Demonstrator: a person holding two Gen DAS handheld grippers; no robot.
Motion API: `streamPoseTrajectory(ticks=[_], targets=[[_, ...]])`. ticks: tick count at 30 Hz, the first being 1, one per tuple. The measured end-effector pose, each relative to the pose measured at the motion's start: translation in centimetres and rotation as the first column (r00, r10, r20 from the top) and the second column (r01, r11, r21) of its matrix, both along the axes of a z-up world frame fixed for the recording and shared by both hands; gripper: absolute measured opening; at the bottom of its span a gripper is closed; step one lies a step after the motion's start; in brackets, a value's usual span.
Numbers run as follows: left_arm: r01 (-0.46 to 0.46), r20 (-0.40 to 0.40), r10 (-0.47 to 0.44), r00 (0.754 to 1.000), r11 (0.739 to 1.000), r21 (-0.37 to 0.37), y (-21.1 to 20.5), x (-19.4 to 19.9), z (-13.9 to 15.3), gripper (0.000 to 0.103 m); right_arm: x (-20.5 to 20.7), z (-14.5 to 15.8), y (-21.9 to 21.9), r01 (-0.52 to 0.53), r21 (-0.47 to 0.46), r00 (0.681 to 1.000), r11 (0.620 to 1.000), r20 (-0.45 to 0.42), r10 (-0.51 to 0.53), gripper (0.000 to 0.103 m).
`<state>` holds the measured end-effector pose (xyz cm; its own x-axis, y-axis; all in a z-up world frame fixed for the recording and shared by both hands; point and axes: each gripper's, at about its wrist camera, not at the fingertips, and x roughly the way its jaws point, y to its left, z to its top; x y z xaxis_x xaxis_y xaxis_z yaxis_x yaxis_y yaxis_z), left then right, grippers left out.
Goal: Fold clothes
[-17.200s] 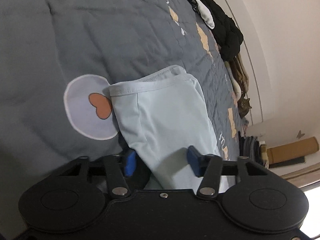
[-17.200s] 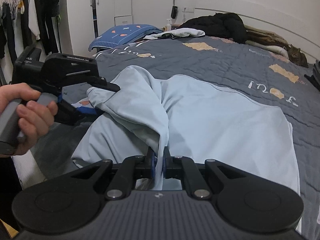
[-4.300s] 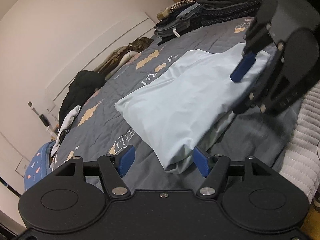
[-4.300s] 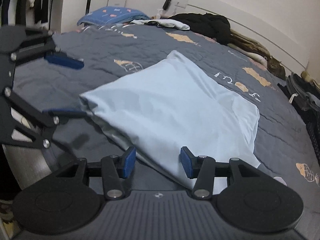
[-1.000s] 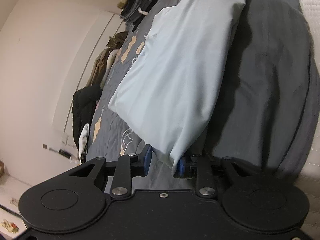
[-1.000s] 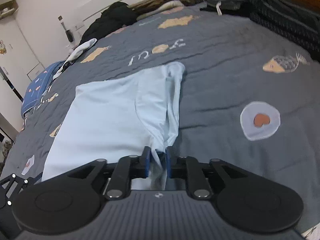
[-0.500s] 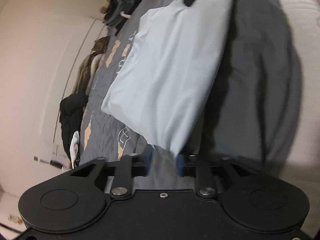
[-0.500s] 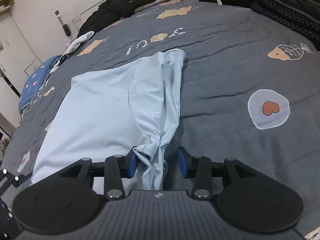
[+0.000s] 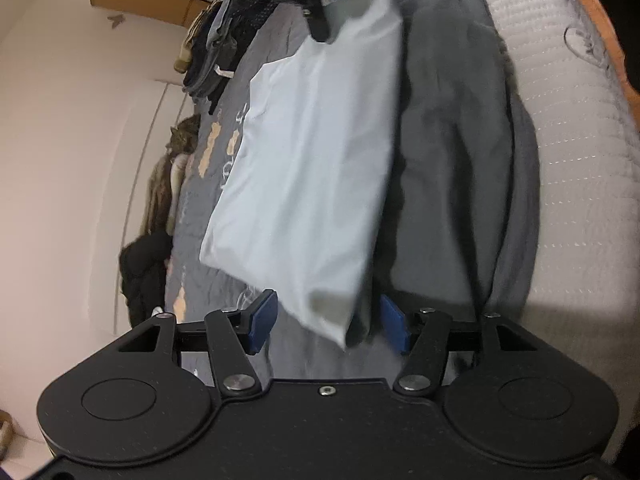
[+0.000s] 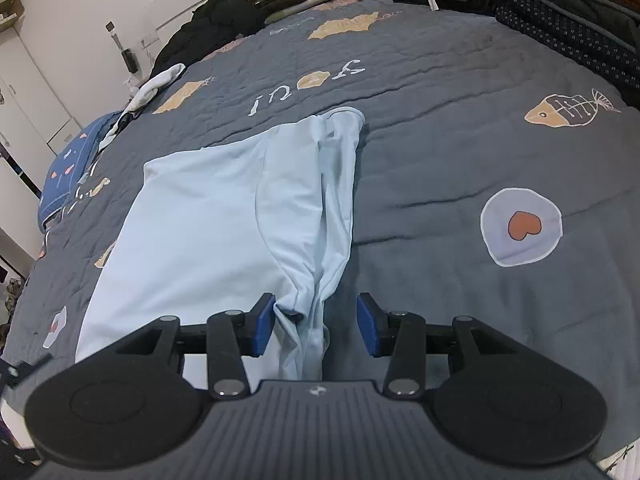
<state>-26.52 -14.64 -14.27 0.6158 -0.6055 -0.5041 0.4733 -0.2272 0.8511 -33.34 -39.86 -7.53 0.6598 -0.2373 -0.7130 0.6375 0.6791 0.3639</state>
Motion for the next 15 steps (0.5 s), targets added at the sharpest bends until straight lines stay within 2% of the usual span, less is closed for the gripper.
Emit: streamPoseTrajectory(ticks=[1, 5, 8, 12, 15], targets=[[0.003, 0.020, -0.003, 1.000, 1.000, -0.002, -0.4, 0.0, -0.5, 0.064, 0.0, 0.0, 0.0, 0.000, 0.001, 1.000, 1.000, -0.001, 0.000, 0.044], [0.008, 0.075, -0.006, 0.997, 1.000, -0.028, -1.6, 0.8, -1.2, 0.063, 0.1, -0.2, 0.0, -0.002, 0.001, 1.000, 1.000, -0.009, 0.002, 0.044], [-0.004, 0.079, 0.008, 0.997, 0.999, -0.047, -2.1, 1.6, -1.1, 0.055, 0.3, -0.4, -0.1, -0.004, 0.005, 1.000, 1.000, -0.013, 0.004, 0.044], [0.000, 0.093, 0.003, 0.996, 0.999, -0.039, -2.4, 2.2, -1.6, 0.053, 0.7, -0.9, 0.0, -0.016, 0.014, 1.000, 1.000, -0.025, 0.016, 0.044], [0.022, 0.100, -0.016, 0.995, 0.998, -0.057, -2.6, 1.9, -2.0, 0.032, 0.9, -1.0, 0.0, -0.015, 0.020, 0.999, 1.000, -0.030, 0.016, 0.046]])
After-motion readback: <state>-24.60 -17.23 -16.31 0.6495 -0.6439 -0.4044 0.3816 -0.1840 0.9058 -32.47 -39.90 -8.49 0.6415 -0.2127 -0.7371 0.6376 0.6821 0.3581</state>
